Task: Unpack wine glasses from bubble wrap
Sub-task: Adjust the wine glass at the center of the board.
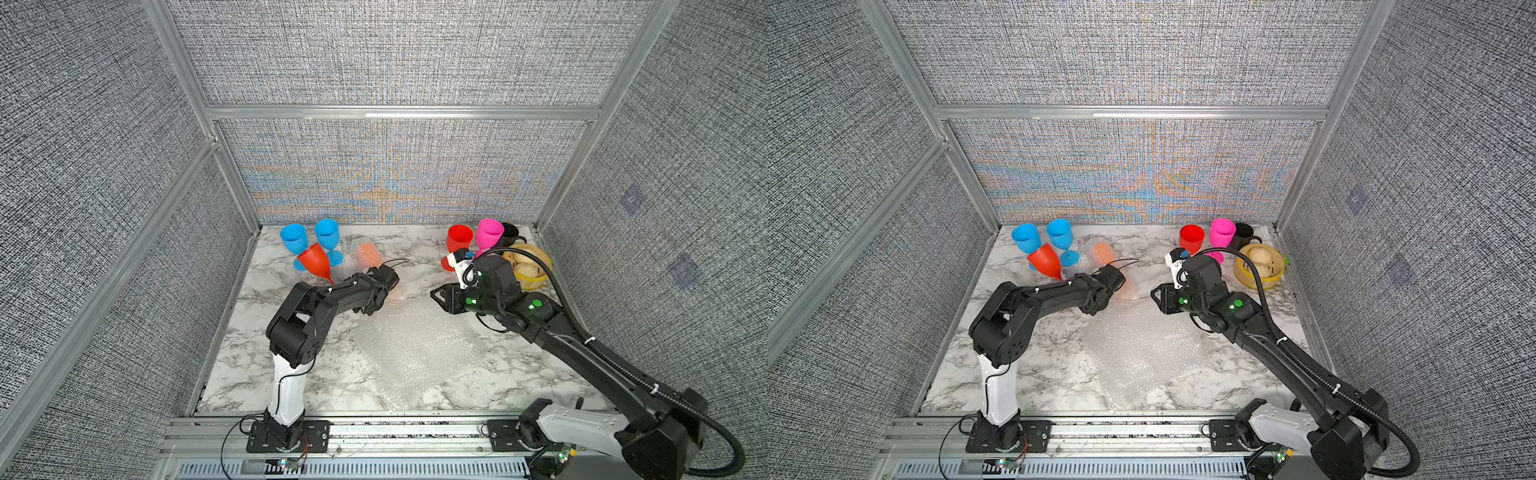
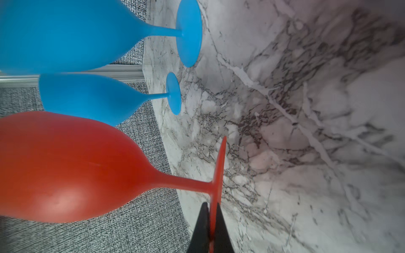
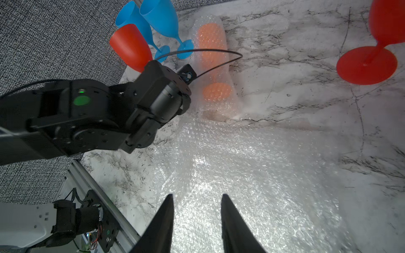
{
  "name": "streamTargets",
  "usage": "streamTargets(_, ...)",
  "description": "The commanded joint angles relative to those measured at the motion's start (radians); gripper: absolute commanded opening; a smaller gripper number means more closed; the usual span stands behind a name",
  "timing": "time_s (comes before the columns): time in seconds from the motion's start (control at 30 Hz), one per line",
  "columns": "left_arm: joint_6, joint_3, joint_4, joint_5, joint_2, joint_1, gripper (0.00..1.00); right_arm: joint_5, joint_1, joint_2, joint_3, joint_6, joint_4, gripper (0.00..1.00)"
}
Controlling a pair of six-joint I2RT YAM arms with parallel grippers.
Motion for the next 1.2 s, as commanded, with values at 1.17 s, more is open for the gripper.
streamTargets(1.17, 0.094, -0.08, 0.204, 0.144, 0.085, 0.026, 0.03, -0.053, -0.037, 0.065, 0.102, -0.028, -0.025, 0.38)
